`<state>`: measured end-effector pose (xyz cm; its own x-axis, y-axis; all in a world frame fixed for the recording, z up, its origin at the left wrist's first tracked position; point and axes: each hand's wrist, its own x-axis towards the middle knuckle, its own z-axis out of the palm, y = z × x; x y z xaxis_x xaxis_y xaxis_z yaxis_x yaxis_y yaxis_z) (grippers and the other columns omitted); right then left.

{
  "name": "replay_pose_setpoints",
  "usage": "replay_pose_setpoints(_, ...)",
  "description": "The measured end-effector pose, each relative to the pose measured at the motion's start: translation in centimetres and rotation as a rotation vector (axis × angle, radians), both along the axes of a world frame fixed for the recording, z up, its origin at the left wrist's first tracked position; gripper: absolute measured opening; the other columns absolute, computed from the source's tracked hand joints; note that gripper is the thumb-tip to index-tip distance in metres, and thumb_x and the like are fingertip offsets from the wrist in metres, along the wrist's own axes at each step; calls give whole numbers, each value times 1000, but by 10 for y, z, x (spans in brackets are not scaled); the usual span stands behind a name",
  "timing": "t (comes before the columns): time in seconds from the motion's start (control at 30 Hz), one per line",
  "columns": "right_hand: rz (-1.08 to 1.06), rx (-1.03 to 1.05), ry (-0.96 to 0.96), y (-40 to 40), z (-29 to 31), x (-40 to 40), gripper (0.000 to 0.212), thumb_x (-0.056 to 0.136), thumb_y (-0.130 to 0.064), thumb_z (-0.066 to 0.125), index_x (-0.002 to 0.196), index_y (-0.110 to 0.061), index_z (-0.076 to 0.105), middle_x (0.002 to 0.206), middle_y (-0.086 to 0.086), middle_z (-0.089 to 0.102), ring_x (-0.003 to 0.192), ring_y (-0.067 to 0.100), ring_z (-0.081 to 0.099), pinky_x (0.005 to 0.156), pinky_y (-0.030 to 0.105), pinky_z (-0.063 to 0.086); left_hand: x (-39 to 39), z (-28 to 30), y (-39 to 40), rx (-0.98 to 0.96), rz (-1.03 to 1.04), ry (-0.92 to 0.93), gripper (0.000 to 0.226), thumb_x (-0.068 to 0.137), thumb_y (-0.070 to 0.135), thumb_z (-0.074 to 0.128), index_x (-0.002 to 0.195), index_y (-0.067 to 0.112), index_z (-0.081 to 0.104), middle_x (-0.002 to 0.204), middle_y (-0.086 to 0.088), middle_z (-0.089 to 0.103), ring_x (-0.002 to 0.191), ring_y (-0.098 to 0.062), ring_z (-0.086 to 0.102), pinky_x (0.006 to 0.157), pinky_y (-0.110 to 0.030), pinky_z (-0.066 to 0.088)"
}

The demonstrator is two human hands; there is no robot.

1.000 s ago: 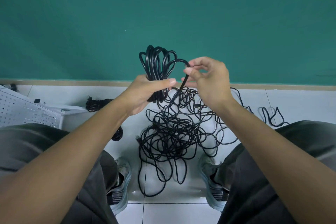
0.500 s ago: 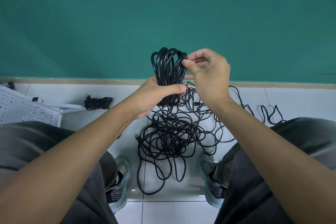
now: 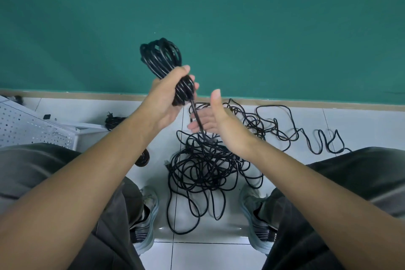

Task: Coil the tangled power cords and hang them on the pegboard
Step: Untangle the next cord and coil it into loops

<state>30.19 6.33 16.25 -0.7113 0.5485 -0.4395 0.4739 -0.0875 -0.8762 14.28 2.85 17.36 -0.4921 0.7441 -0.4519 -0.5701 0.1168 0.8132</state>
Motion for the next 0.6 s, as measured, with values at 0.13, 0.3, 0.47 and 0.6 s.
replay_pose_setpoints(0.13,120,76,-8,-6,2,-1,60,104,-60,38,97,-14,75,88,-1,79,91,13,74,101,39,49,-9,-2,2,-206,202,178,14,96,21,70,87,14,62,65,7,70,63,-10,69,67,-28,53)
replay_pose_setpoints(0.3,77,202,146,8,12,3,24,95,1,65,99,-21,74,80,-5,76,69,11,65,81,25,56,-2,-4,-1,-261,-59,512,15,96,15,68,86,6,63,71,-3,66,46,-4,61,43,-15,41)
replay_pose_setpoints(0.47,-126,310,214,30,25,13,11,90,-4,76,99,-7,71,82,3,75,69,21,68,79,29,59,5,-6,-6,-132,-370,437,18,95,19,71,84,9,60,62,1,61,58,-15,62,53,-24,49)
replay_pose_setpoints(0.6,-290,380,183,38,25,14,32,70,-30,93,82,-18,66,76,2,68,69,21,66,73,28,58,11,3,-10,-66,-482,320,44,84,57,70,81,14,63,67,-3,60,60,-16,62,60,-25,52)
